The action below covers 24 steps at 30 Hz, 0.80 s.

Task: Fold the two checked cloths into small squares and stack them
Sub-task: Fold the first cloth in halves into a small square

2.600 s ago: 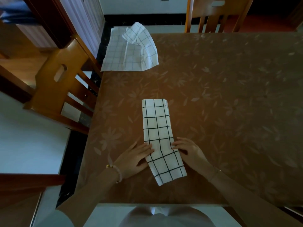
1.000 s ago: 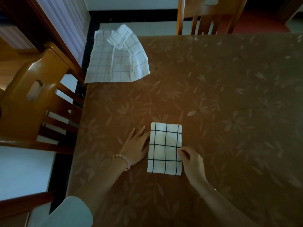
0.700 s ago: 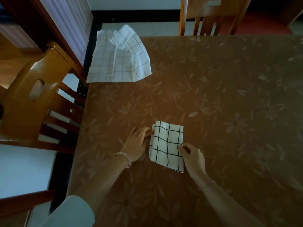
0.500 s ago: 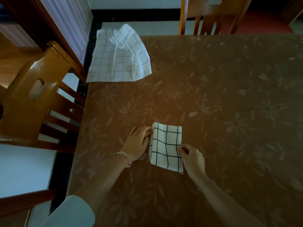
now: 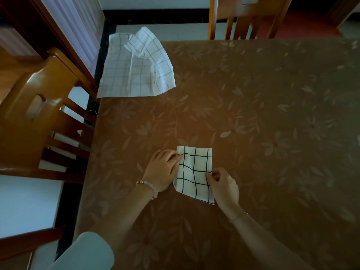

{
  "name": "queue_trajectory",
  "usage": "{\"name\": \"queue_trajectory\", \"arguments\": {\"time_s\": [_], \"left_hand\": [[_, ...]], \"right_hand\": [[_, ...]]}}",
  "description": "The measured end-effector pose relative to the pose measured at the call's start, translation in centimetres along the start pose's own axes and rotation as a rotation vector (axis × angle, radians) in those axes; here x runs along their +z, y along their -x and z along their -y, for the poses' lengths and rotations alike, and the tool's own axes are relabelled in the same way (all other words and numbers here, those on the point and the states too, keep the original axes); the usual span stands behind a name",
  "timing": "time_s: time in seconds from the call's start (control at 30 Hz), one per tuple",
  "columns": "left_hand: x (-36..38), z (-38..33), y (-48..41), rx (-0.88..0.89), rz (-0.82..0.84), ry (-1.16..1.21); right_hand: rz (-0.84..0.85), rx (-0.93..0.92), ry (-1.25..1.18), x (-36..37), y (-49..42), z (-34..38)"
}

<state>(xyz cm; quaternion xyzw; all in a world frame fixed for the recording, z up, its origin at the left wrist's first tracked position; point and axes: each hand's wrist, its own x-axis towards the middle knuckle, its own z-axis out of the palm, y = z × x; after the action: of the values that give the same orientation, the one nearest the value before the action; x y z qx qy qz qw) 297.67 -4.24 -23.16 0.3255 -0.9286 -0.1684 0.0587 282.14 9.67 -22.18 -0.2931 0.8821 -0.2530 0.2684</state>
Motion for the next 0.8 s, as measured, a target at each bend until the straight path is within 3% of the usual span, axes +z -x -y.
{"name": "queue_trajectory", "arguments": {"time_s": [0.2, 0.33, 0.47, 0.63, 0.8], "left_hand": [[-0.1, 0.5, 0.4, 0.030, 0.061, -0.150], [0.1, 0.7, 0.7, 0.037, 0.090, -0.192], [-0.1, 0.7, 0.6, 0.059, 0.100, -0.208], [-0.1, 0.8, 0.7, 0.055, 0.130, -0.187], [-0.6, 0.6, 1.0, 0.009, 0.051, -0.031]], "right_hand": [[-0.070, -0.034, 0.030, 0.2, 0.2, 0.1], [-0.282, -0.403, 0.237, 0.4, 0.1, 0.4], [-0.170, -0.732, 0.358, 0.7, -2.3, 1.2], [-0.040, -0.761, 0.493, 0.6, -4.9, 1.3], [-0.048, -0.822, 0.551, 0.3, -5.7, 1.6]]}}
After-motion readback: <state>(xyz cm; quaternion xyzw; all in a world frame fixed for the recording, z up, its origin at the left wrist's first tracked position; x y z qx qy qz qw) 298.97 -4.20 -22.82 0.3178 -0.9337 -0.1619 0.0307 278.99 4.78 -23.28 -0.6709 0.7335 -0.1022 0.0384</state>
